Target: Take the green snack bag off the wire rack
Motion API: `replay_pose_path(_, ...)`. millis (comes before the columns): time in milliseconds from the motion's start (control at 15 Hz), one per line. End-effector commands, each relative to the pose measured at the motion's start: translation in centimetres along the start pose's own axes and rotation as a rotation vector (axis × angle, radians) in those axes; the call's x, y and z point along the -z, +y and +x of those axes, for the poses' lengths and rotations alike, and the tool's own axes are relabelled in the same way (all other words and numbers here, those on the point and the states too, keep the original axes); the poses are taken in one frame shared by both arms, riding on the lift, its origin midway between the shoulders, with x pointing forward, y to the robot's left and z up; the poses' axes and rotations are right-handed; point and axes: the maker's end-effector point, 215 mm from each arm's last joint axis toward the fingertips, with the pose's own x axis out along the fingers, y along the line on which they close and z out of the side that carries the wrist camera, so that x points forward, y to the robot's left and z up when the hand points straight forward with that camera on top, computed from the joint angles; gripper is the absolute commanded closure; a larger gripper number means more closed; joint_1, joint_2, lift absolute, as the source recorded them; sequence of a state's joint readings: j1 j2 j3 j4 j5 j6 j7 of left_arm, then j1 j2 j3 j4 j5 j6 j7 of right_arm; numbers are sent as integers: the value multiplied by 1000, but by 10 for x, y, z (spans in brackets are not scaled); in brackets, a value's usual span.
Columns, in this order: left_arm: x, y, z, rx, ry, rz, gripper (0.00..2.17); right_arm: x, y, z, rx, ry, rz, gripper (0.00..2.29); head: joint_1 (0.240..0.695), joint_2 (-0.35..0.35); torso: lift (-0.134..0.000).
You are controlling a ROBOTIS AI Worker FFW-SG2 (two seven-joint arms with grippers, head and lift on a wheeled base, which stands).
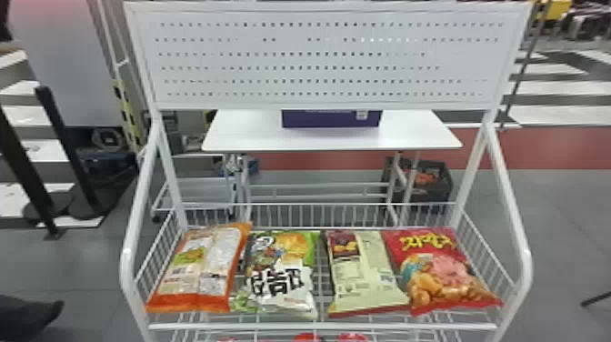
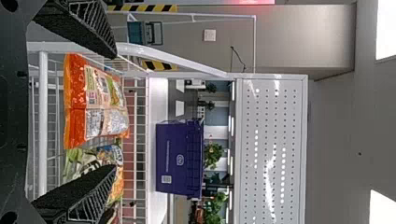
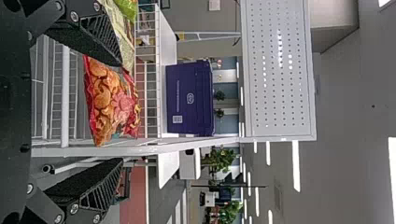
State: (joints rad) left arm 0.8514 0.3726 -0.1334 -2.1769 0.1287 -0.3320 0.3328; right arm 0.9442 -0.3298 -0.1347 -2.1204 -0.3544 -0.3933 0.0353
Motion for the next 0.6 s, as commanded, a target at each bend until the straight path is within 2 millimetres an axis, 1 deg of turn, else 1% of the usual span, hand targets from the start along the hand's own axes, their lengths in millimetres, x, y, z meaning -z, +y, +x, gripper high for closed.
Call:
replay_pose_path(0,0,0,0,0,0,0,43,0,0,0,0,0,0,171,499,0,0)
replay_pose_path(533,-1,-2,0,8,-1,-1,43,-2,-1,0,1,-5,-2,171,499,0,0)
